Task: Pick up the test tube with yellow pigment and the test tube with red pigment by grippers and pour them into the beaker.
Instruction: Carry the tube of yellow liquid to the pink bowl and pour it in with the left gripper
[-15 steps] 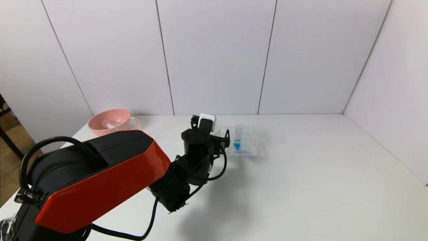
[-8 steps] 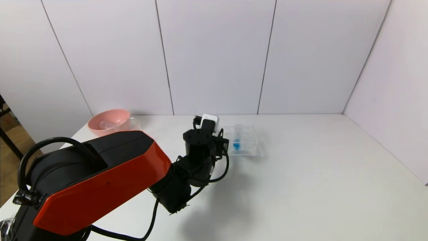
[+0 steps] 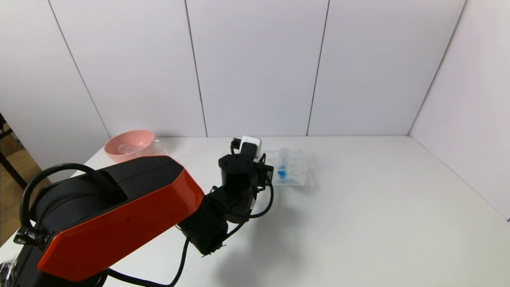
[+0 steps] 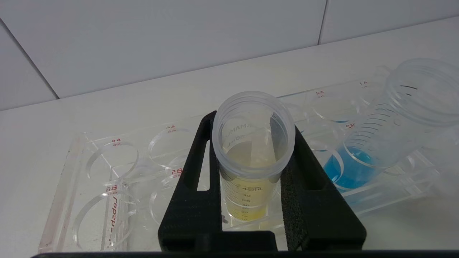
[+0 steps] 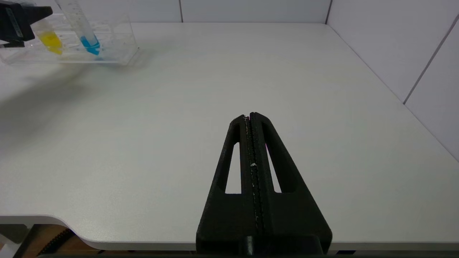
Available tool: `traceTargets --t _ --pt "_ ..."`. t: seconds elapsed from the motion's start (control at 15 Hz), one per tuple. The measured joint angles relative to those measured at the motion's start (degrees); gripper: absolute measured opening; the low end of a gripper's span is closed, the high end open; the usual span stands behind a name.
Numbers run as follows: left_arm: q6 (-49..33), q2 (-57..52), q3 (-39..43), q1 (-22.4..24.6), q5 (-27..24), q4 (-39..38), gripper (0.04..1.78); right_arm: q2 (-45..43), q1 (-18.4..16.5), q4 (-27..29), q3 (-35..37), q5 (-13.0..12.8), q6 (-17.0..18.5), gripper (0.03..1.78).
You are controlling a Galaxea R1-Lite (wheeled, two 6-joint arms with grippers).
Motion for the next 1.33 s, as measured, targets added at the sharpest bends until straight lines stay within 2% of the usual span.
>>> traceTargets --t 1.33 --pt "0.5 -6.6 0.5 -1.0 -0.8 4.1 0.47 0.0 0.0 0.0 0.0 0.0 0.0 0.11"
